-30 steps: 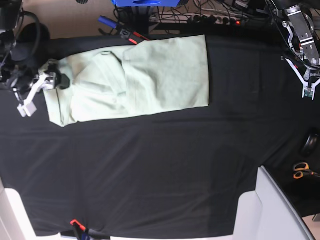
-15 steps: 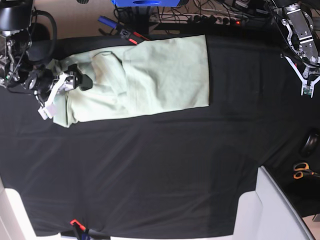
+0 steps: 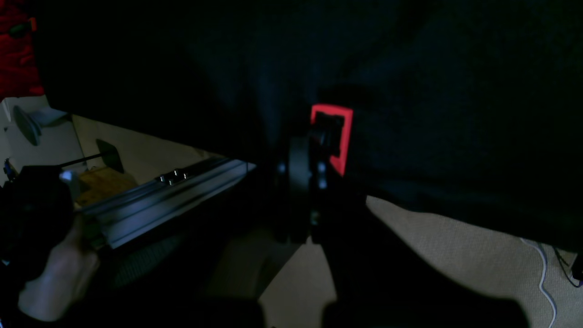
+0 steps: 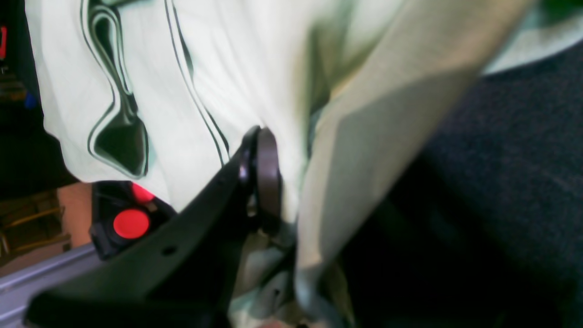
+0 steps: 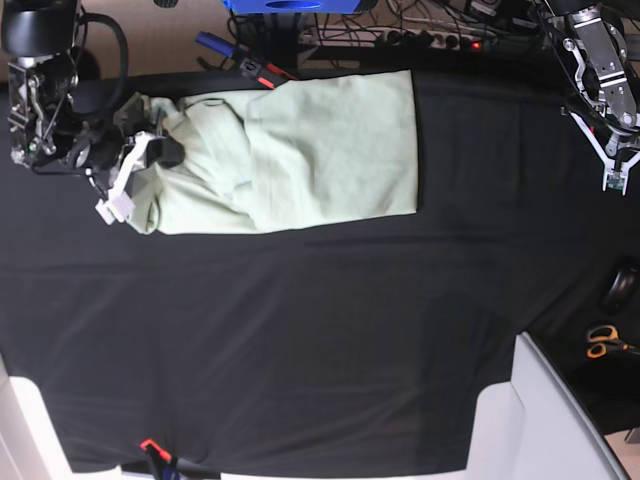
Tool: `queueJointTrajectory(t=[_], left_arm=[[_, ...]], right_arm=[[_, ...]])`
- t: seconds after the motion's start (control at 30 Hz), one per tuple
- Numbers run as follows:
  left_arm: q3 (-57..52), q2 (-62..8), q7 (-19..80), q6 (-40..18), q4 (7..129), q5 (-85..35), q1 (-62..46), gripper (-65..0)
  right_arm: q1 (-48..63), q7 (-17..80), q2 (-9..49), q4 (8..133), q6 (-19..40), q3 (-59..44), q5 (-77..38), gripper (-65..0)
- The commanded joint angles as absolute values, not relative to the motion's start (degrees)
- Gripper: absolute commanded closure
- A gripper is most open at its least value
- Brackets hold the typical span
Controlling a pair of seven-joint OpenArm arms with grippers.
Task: Fold the T-shirt properly
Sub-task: 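Lower the right gripper and grasp the strip's collar end, then drag the collar end with the right gripper toward the strip's middle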
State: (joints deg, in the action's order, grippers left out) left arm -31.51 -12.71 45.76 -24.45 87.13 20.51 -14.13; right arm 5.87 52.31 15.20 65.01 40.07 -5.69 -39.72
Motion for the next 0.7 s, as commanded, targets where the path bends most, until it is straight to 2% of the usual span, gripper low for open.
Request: queueJointTrajectory(t=[0.0, 0.4, 0.67], left_arm=[[-32.0, -13.7, 45.4, -24.0, 88.0, 20.8, -13.9, 0.0], [-31.8, -13.8, 45.4, -24.0, 88.2, 21.0, -13.8, 0.0], [-31.7, -13.8, 45.4, -24.0, 88.3, 20.9, -13.6, 0.0]], right_arm=[[5.3, 53.6, 16.8, 64.7, 40.0, -5.8, -38.5, -0.1], [-3.0, 50.5, 24.5, 50.1, 40.0, -6.0, -38.5, 0.0], [-5.5, 50.9, 29.4, 48.3, 39.6, -5.8, -38.5, 0.0]])
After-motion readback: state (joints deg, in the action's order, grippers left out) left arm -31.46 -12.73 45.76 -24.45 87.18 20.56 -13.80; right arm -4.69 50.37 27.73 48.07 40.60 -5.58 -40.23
